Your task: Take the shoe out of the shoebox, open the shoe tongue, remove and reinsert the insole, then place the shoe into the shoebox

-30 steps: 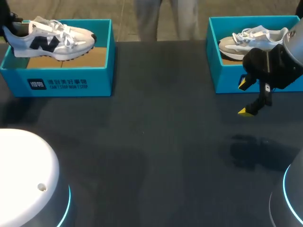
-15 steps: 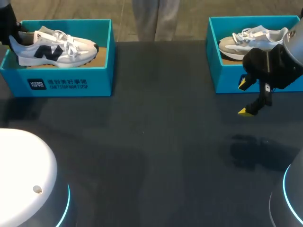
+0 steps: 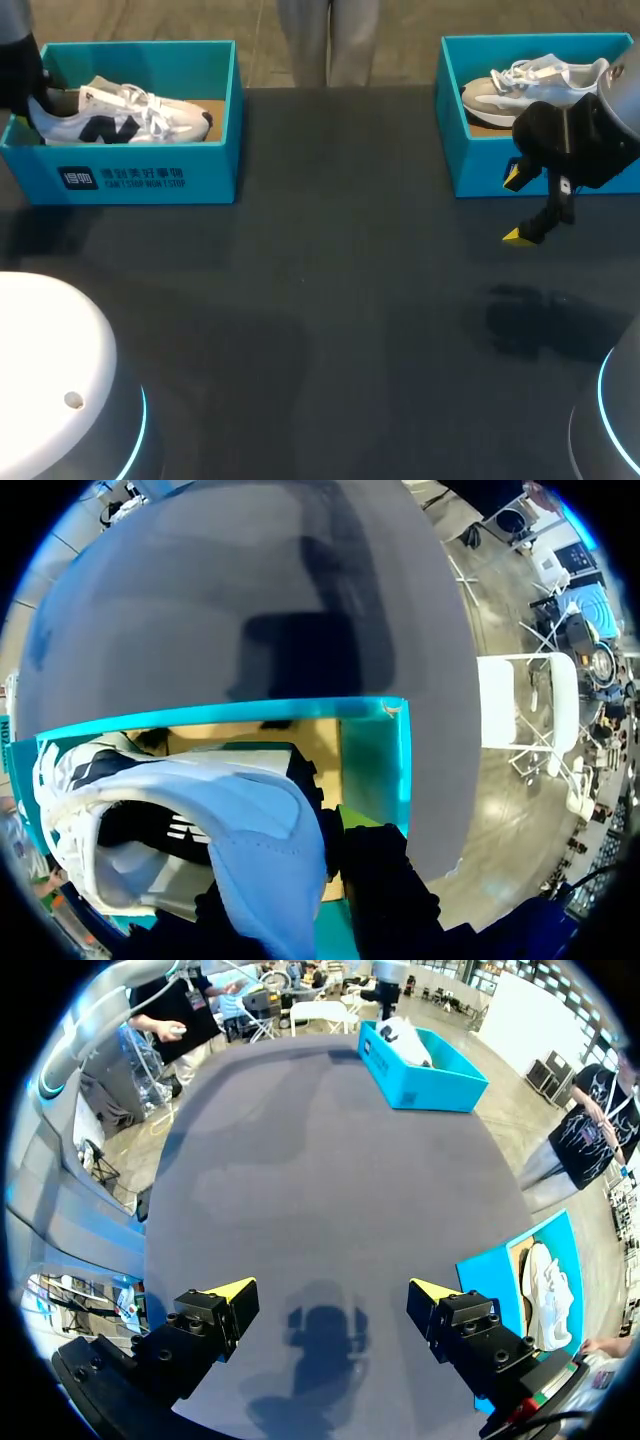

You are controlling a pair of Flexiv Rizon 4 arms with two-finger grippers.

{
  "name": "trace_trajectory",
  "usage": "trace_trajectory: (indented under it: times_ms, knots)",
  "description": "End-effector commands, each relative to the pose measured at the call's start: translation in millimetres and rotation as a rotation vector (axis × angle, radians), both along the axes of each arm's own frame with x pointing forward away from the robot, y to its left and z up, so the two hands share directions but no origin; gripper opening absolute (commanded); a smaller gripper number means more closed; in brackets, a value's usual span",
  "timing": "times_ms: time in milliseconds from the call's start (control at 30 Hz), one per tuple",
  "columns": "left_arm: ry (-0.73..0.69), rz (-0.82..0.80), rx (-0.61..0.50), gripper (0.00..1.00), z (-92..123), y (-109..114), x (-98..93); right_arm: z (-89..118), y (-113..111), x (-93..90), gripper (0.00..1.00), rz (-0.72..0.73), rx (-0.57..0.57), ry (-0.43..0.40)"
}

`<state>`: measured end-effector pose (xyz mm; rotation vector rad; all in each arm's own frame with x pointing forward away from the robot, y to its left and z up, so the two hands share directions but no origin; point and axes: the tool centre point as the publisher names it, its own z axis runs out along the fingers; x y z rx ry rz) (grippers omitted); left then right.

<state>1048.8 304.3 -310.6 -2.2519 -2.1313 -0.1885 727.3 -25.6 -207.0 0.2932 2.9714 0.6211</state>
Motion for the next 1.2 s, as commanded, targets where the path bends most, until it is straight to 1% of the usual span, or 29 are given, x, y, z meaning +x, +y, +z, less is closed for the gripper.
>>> trace_trajectory:
  times_ms: [33,267,433,733,1200]
  knots:
    - [0.016,-0.002,-0.004,0.00,-15,-1,6.5,-1,0,-0.6,1.00,-0.002,-0.002,-0.001]
    - [0.016,0.001,-0.006,0.00,-39,-1,6.9,-1,0,-0.6,1.00,-0.002,-0.002,-0.001]
    - [0.022,0.002,-0.004,0.00,-49,-1,7.0,-1,0,-0.6,1.00,-0.002,-0.002,-0.001]
    - [0.046,-0.010,0.000,0.00,-60,-3,7.7,-1,0,-0.6,1.00,-0.002,-0.002,-0.001]
    - [0.097,-0.033,0.040,0.00,-76,-9,8.2,-1,0,-0.6,1.00,-0.002,-0.002,-0.001]
